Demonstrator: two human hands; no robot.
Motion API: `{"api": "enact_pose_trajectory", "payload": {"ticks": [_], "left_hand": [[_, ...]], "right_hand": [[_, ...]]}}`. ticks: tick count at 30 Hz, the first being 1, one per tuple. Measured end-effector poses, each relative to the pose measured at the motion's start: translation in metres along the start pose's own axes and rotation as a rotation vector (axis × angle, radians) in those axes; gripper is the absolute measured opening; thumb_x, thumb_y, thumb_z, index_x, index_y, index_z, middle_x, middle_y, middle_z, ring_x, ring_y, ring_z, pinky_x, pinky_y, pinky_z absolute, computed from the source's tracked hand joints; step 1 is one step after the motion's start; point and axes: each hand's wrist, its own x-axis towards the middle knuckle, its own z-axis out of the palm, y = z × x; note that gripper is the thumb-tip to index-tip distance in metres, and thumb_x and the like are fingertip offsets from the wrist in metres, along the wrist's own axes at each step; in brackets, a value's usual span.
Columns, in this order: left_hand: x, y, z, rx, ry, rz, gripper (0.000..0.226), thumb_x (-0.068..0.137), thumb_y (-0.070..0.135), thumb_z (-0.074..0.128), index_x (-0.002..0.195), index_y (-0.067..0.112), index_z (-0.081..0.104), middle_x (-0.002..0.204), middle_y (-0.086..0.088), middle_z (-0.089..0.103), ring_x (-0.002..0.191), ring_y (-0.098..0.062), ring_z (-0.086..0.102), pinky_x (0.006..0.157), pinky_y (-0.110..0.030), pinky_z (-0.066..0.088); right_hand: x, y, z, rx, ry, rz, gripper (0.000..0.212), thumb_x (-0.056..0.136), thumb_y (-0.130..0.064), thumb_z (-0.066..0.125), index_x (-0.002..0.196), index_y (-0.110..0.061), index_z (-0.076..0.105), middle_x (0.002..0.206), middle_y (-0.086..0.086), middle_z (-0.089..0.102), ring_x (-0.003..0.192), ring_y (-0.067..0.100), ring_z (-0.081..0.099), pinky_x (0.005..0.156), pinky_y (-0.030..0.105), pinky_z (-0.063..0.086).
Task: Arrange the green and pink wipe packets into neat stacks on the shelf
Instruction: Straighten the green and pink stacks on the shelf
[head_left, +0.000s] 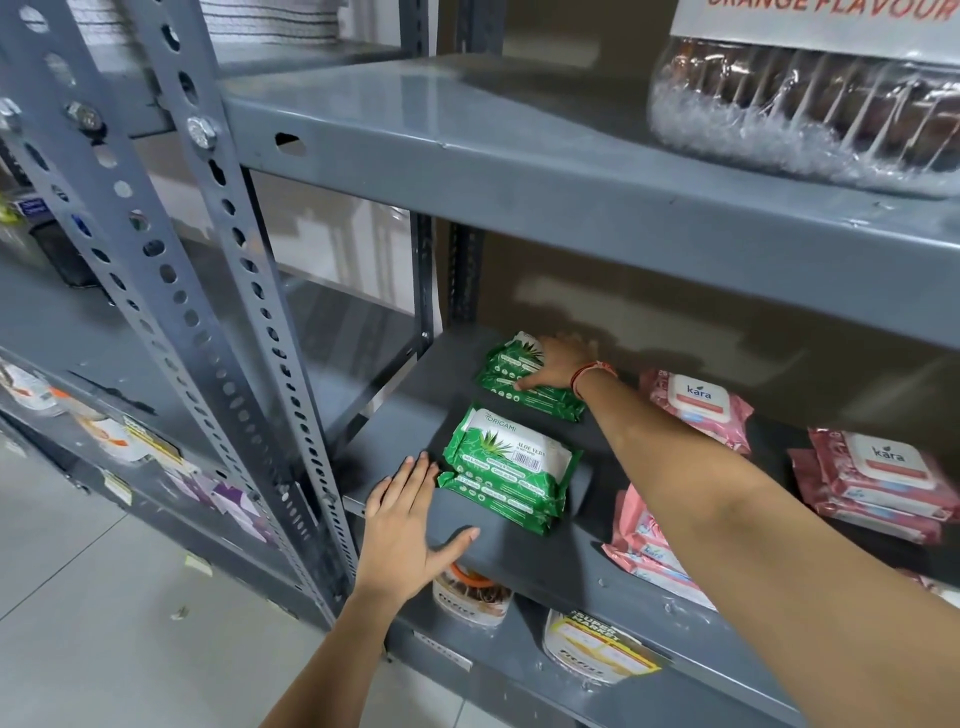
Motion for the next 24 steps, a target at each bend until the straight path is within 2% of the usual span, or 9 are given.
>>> {"api": "enact_pose_trajectory", "payload": {"ticks": [4, 7, 9, 11, 14, 16, 18, 21, 24], "left_hand": [[-0.003, -0.005, -0.003, -0.133, 0.021, 0.051, 0.089, 0.081, 0.071, 0.031, 0.145, 0.009, 0.023, 0.155, -0.002, 0.013, 0.143, -0.013, 0.009, 0.114, -0.035, 0.01], [-0.002, -0.007, -0.016, -0.372, 0.045, 0.059, 0.083, 0.083, 0.062, 0.034, 0.147, 0.016, 0.007, 0.157, 0.001, 0.001, 0.143, -0.009, -0.002, 0.116, -0.04, 0.011], [0.006, -0.003, -0.031, -0.518, 0.132, 0.03, 0.077, 0.085, 0.056, 0.034, 0.147, 0.018, 0.006, 0.156, 0.002, 0.004, 0.143, -0.008, 0.002, 0.115, -0.038, 0.014], [0.026, 0.004, -0.048, -0.61, 0.271, 0.0, 0.067, 0.09, 0.05, 0.032, 0.147, 0.021, 0.013, 0.156, 0.005, 0.012, 0.142, -0.006, 0.011, 0.114, -0.03, 0.016], [0.077, 0.022, -0.073, -0.638, 0.376, -0.054, 0.052, 0.094, 0.041, 0.036, 0.142, 0.021, 0.031, 0.151, 0.003, 0.03, 0.139, -0.009, 0.025, 0.11, -0.023, 0.02], [0.118, 0.035, -0.079, -0.639, 0.251, -0.079, 0.046, 0.096, 0.034, 0.042, 0.138, 0.016, 0.039, 0.146, -0.007, 0.039, 0.135, -0.021, 0.034, 0.108, -0.029, 0.024], [0.152, 0.046, -0.077, -0.647, -0.009, -0.131, 0.044, 0.097, 0.033, 0.041, 0.138, 0.017, 0.04, 0.145, -0.012, 0.039, 0.132, -0.028, 0.038, 0.106, -0.032, 0.028], [0.18, 0.051, -0.061, -0.503, -0.364, -0.129, 0.046, 0.099, 0.037, 0.033, 0.143, 0.022, 0.031, 0.148, -0.013, 0.035, 0.132, -0.031, 0.036, 0.105, -0.034, 0.03], [0.188, 0.053, -0.048, -0.49, -0.441, -0.072, 0.045, 0.1, 0.031, 0.032, 0.143, 0.019, 0.027, 0.149, -0.014, 0.032, 0.135, -0.031, 0.032, 0.107, -0.035, 0.027]], "right_hand": [[-0.004, 0.004, 0.0, 0.036, -0.025, -0.032, 0.097, 0.071, -0.065, 0.067, 0.147, -0.019, 0.028, 0.153, 0.012, 0.032, 0.14, 0.034, 0.028, 0.111, 0.053, 0.022], [-0.009, 0.009, -0.001, 0.09, -0.043, -0.055, 0.101, 0.072, -0.065, 0.066, 0.15, -0.019, 0.021, 0.156, 0.012, 0.025, 0.142, 0.035, 0.022, 0.113, 0.053, 0.019], [-0.014, 0.012, -0.001, 0.164, -0.007, -0.03, 0.102, 0.073, -0.07, 0.06, 0.151, -0.019, 0.018, 0.156, 0.013, 0.023, 0.143, 0.036, 0.02, 0.114, 0.052, 0.019], [-0.021, 0.017, -0.001, 0.281, 0.111, 0.021, 0.095, 0.078, -0.071, 0.052, 0.15, -0.017, 0.02, 0.155, 0.015, 0.025, 0.142, 0.036, 0.023, 0.114, 0.05, 0.023], [-0.033, 0.027, 0.002, 0.433, 0.229, 0.088, 0.079, 0.089, -0.06, 0.048, 0.149, -0.014, 0.025, 0.151, 0.019, 0.031, 0.141, 0.037, 0.026, 0.113, 0.049, 0.029], [-0.043, 0.03, 0.008, 0.47, 0.156, 0.074, 0.077, 0.09, -0.057, 0.048, 0.15, -0.014, 0.023, 0.153, 0.019, 0.028, 0.142, 0.038, 0.024, 0.114, 0.049, 0.026], [-0.052, 0.028, 0.016, 0.395, 0.077, 0.018, 0.08, 0.088, -0.057, 0.05, 0.151, -0.018, 0.02, 0.157, 0.019, 0.018, 0.143, 0.038, 0.02, 0.116, 0.049, 0.022], [-0.053, 0.017, 0.027, 0.179, 0.148, -0.029, 0.088, 0.085, -0.06, 0.053, 0.152, -0.021, 0.013, 0.16, 0.017, 0.003, 0.146, 0.037, 0.009, 0.118, 0.048, 0.014], [-0.042, 0.001, 0.033, 0.061, 0.232, -0.032, 0.107, 0.075, -0.061, 0.065, 0.152, -0.015, 0.006, 0.159, 0.021, 0.002, 0.147, 0.036, 0.005, 0.118, 0.047, 0.007]]}}
